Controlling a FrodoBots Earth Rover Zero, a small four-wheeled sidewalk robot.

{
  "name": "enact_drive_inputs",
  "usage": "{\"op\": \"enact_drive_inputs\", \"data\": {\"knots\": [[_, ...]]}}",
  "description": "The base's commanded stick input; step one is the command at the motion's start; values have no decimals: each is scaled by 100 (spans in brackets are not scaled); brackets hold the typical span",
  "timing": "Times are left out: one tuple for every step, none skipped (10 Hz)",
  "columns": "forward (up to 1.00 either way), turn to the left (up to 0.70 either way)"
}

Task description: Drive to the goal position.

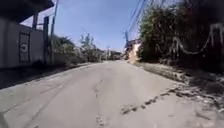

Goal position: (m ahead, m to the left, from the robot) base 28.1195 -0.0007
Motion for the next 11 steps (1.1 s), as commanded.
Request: {"op": "enact_drive_inputs", "data": {"knots": [[85, 0], [85, 0], [85, 0], [85, 0], [85, 0], [85, 0], [85, 0], [85, 0], [85, 0], [85, 0], [85, 0]]}}
